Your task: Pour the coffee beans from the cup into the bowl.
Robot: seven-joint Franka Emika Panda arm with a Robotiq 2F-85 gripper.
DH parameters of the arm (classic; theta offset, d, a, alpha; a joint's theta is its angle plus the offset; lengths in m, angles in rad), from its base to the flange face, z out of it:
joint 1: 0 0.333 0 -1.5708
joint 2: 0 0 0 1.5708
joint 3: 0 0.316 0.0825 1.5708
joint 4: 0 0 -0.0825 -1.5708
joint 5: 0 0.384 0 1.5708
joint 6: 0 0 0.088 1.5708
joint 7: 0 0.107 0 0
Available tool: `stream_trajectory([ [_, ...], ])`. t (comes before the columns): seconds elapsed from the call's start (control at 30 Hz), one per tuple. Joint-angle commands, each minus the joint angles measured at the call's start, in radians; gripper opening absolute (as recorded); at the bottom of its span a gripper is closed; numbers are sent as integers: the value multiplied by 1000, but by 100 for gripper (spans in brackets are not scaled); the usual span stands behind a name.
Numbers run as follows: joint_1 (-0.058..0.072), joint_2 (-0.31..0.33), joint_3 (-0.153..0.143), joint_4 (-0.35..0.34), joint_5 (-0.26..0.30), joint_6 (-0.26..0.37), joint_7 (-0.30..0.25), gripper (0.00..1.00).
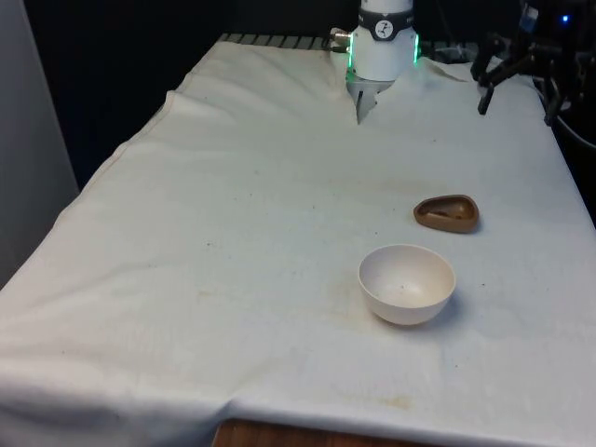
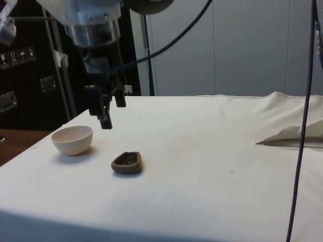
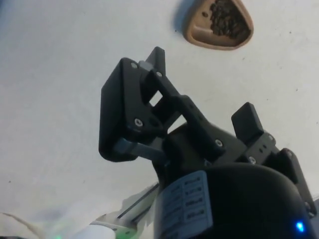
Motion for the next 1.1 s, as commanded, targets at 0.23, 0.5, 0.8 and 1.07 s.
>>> stream_trajectory([
  [0.23, 6, 59, 13, 3, -78, 42, 71, 100],
  [0.5, 3, 113, 10, 2, -134, 89, 112, 100],
  [0.8, 3, 164, 5, 8, -196, 110, 158, 100],
  [1.07, -1, 187, 10, 11, -216, 116, 174, 100],
])
